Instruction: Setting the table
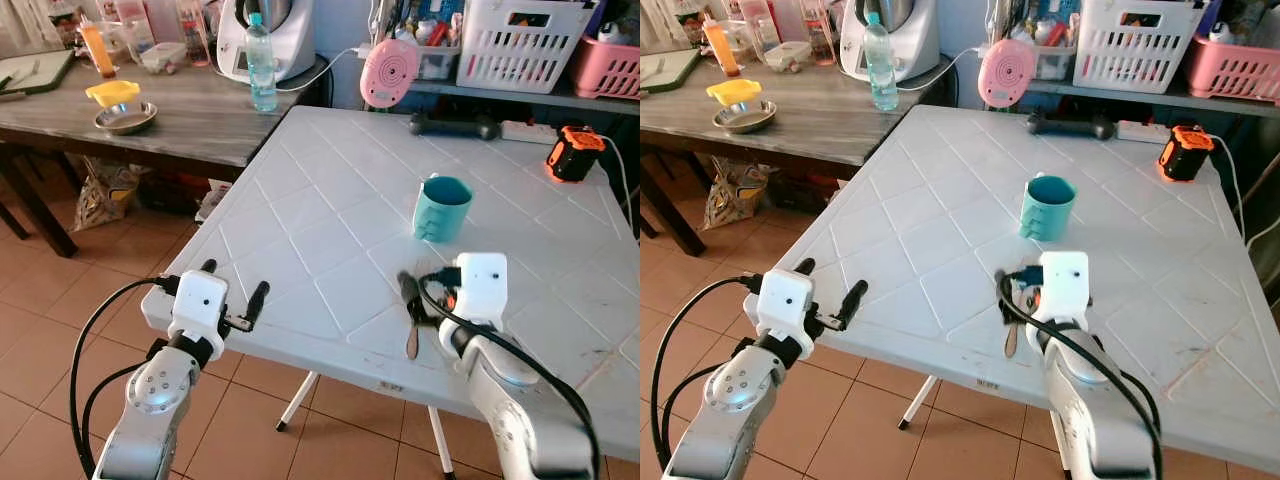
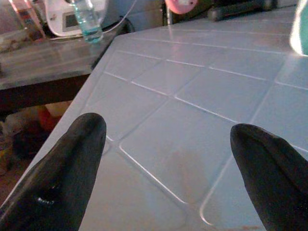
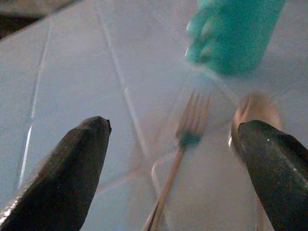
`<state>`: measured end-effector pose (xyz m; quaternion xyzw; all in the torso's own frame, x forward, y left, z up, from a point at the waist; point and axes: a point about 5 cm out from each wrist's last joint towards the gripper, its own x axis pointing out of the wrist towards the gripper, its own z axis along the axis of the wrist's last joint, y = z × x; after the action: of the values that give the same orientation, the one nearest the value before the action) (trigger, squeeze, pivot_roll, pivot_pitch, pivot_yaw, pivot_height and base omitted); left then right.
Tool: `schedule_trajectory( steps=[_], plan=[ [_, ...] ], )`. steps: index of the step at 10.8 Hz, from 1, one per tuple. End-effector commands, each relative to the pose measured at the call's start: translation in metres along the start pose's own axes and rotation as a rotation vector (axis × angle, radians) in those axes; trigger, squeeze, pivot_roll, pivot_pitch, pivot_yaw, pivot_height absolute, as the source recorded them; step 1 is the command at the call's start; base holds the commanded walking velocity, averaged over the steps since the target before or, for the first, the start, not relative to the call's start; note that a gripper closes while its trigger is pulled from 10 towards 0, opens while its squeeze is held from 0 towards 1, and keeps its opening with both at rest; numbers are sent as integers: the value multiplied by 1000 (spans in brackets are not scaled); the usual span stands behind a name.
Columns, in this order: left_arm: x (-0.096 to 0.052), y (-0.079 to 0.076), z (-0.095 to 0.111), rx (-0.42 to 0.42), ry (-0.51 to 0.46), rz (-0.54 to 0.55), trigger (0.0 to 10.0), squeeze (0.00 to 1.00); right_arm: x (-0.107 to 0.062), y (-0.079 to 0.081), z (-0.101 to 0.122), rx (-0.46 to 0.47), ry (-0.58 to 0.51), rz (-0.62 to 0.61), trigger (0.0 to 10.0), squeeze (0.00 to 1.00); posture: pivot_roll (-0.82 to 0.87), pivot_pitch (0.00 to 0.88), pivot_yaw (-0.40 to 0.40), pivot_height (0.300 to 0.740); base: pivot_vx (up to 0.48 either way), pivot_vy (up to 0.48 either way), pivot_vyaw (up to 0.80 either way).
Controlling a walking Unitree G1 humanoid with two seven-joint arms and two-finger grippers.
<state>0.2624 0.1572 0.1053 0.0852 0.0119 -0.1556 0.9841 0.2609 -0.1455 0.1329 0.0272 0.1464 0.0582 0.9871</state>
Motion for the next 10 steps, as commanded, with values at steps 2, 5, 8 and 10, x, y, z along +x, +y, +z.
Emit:
schedule_trajectory(
  steps=[2, 5, 8, 10],
  plan=[
    [-4, -2, 0, -5, 14, -48, 10000, 0, -9, 6, -2, 2, 71, 39, 10000, 0, 31, 15, 51, 740, 0, 0, 0],
    [-2, -9, -2, -24, 18, -102, 10000, 0, -3, -3, -20, 101, 181, 1, 10000, 0, 28, 5, 50, 740, 0, 0, 0],
    [1, -11, -2, -33, 7, -104, 10000, 0, 11, -1, -26, 125, 207, -13, 10000, 0, 35, 0, 47, 740, 0, 0, 0],
    [1, -13, -3, -36, 9, -105, 10000, 0, 19, 3, -29, 124, 216, -9, 10000, 0, 36, 0, 48, 740, 0, 0, 0]
  ],
)
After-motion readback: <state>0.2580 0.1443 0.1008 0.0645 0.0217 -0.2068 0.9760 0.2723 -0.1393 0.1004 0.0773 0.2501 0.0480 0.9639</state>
